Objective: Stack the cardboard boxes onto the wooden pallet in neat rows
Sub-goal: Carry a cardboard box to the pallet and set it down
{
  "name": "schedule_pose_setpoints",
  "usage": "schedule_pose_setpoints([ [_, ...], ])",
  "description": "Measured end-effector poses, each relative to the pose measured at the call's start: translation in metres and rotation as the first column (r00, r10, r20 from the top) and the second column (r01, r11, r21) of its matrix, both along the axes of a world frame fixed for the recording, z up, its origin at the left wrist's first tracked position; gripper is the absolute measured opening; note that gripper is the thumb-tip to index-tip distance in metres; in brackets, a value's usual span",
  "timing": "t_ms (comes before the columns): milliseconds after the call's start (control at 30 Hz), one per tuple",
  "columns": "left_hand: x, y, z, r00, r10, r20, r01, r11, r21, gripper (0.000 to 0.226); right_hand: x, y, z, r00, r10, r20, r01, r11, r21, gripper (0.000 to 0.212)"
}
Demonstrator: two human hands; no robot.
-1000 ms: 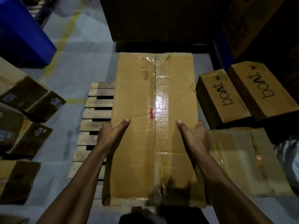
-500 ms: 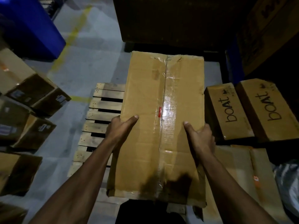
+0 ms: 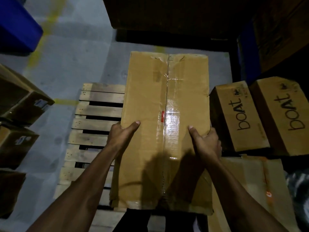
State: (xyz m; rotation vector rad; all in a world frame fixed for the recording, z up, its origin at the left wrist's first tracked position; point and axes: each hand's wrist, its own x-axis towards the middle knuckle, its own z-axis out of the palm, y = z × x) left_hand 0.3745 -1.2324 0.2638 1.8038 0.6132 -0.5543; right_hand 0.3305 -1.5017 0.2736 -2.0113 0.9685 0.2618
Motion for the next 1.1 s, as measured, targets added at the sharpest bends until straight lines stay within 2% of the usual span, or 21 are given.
schedule_pose_setpoints([
  [200, 0.044, -0.025, -0.083, 0.997, 0.064, -0.043, -0.063, 0.998, 0.026, 0.078, 0.047, -0.023, -0.096, 1.000, 0.011, 0.010, -0.011, 0.999, 0.032, 0.073],
  [333, 0.070, -0.039, -0.143, 0.993, 0.090, -0.079, -0.090, 0.996, 0.005, 0.042, 0.073, -0.032, -0.160, 1.000, -0.026, 0.002, 0.026, 0.999, 0.039, 0.069],
  [500, 0.103, -0.055, -0.209, 0.987, 0.125, -0.098, -0.123, 0.992, 0.032, 0.029, 0.102, -0.046, -0.229, 0.999, -0.048, -0.020, 0.049, 0.999, 0.020, 0.069],
  [667, 0.131, -0.066, -0.268, 0.992, 0.096, -0.087, -0.093, 0.995, 0.043, 0.039, 0.124, -0.056, -0.292, 0.997, -0.060, -0.038, 0.060, 0.998, 0.003, 0.073],
  [800, 0.146, -0.066, -0.309, 0.990, 0.115, -0.078, -0.111, 0.992, 0.058, 0.037, 0.139, -0.059, -0.336, 0.998, -0.048, -0.027, 0.049, 0.999, 0.023, 0.075],
  [1000, 0.143, -0.055, -0.371, 0.996, 0.059, -0.066, -0.046, 0.983, 0.175, 0.046, 0.152, -0.052, -0.400, 0.996, 0.033, -0.079, -0.023, 0.992, 0.123, 0.061],
  [1100, 0.136, -0.050, -0.392, 0.999, 0.022, -0.031, -0.015, 0.978, 0.207, 0.046, 0.146, -0.047, -0.421, 0.995, 0.070, -0.074, -0.063, 0.993, 0.102, 0.061],
])
